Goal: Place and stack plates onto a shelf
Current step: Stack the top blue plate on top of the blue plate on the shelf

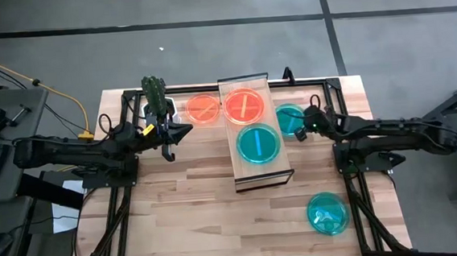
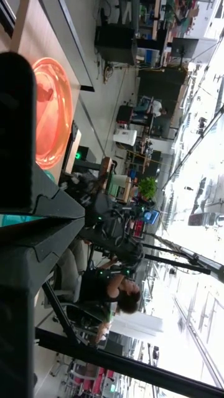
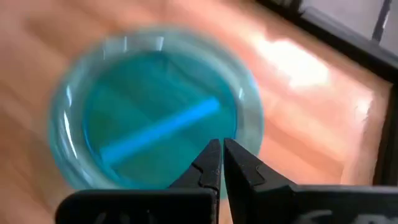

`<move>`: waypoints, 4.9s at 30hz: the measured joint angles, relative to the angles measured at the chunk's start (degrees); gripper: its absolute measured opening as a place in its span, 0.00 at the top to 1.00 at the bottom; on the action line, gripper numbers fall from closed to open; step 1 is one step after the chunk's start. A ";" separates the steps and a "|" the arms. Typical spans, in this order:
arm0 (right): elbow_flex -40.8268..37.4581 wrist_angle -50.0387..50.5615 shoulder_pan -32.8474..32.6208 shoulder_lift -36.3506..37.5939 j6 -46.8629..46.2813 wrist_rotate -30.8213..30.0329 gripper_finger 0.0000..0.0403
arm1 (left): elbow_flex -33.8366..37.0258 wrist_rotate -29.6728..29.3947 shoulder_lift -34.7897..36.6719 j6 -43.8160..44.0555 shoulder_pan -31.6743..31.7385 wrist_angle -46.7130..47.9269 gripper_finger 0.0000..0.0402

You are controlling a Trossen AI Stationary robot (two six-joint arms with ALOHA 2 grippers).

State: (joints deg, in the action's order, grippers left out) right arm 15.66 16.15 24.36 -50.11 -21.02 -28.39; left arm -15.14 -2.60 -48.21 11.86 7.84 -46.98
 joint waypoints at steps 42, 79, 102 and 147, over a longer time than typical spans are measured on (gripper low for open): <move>-10.51 -27.02 13.50 -12.21 -34.66 6.37 0.64 | 0.00 0.01 0.00 0.04 0.00 -0.07 1.00; -10.56 -42.97 13.70 -0.22 -30.36 3.43 1.00 | -0.02 0.47 0.02 0.04 0.00 -0.85 1.00; 0.35 -33.63 16.08 19.79 -21.69 14.23 1.00 | -0.02 0.49 0.02 0.04 0.00 -0.85 1.00; 14.36 -18.08 -21.16 2.01 -19.34 10.94 1.00 | -0.02 0.51 0.00 0.20 -0.02 -0.90 1.00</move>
State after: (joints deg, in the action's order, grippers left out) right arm 30.02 -1.93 3.20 -48.10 -40.36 -17.45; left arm -15.16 -2.09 -48.20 12.05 7.82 -47.88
